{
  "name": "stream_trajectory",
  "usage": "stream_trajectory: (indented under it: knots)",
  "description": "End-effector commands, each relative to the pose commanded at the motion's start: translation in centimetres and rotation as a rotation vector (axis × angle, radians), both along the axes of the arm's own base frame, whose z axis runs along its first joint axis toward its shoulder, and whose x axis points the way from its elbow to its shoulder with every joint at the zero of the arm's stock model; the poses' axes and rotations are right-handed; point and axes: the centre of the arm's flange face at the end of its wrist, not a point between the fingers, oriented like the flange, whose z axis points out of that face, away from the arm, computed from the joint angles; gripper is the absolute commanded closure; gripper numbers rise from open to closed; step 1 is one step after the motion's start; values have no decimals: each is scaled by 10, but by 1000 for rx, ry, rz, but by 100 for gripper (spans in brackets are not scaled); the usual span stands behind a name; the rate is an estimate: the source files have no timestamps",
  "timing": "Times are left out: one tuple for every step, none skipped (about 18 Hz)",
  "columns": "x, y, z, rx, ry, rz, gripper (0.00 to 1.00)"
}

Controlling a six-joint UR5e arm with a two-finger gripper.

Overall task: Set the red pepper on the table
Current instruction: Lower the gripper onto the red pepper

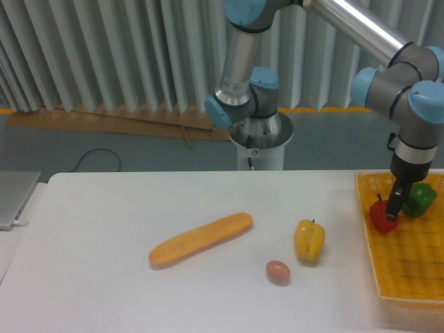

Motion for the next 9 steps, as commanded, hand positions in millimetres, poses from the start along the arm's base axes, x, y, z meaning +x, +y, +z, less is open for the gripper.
stream_trajectory:
  knots:
    - [-4,2,-12,-1,-5,-12,0]
    - [-6,6,-19,8,-6,-11,0]
    - [-6,11,-16,13,12,-2,0]
    - [-4,16,-11,26,20,43,0]
    - [2,25,-3,37,33,114,0]
    - [6,35,10,46,53,178,0]
    - [5,42,17,51,58,195,0]
    - [3,42,17,66,35,206,0]
    - [3,43,15,105,-4,219,0]
